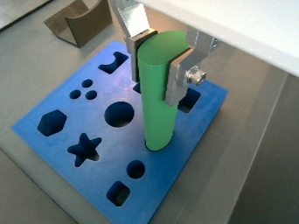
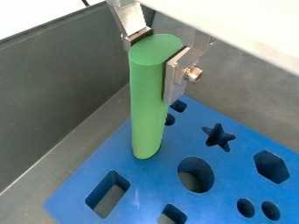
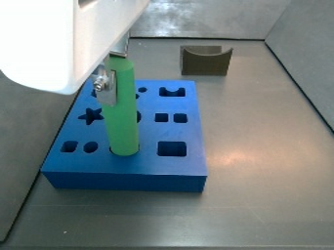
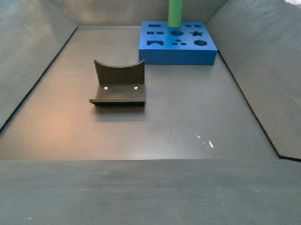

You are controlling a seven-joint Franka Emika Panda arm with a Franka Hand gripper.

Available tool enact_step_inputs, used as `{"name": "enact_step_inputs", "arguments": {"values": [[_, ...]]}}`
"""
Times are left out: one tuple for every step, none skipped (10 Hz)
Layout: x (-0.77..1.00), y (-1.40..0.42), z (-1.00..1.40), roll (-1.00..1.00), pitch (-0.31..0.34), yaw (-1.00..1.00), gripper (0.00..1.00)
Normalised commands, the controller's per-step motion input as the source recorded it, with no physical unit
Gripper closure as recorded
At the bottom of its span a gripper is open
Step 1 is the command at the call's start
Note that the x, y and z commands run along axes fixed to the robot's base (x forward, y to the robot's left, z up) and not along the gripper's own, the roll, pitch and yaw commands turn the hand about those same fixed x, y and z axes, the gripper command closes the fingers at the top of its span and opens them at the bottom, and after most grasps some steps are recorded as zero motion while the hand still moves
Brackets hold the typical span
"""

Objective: Insert the oval object.

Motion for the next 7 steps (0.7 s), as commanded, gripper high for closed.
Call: {"name": "enact_step_inputs", "arguments": {"values": [[0.01, 0.00, -0.21, 0.00, 0.076, -0.21, 1.00], [0.00, 0.00, -0.25, 0.00, 0.079, -0.19, 1.00], [0.00, 0.00, -0.27, 0.00, 0.079, -0.19, 1.00], [0.00, 0.00, -0.27, 0.00, 0.081, -0.19, 1.00], [0.00, 0.00, -0.28, 0.00, 0.090, -0.19, 1.00], [0.00, 0.00, -0.27, 0.00, 0.090, -0.18, 1.00], [0.00, 0.00, -0.26, 0.00, 0.084, -0.18, 1.00]]}}
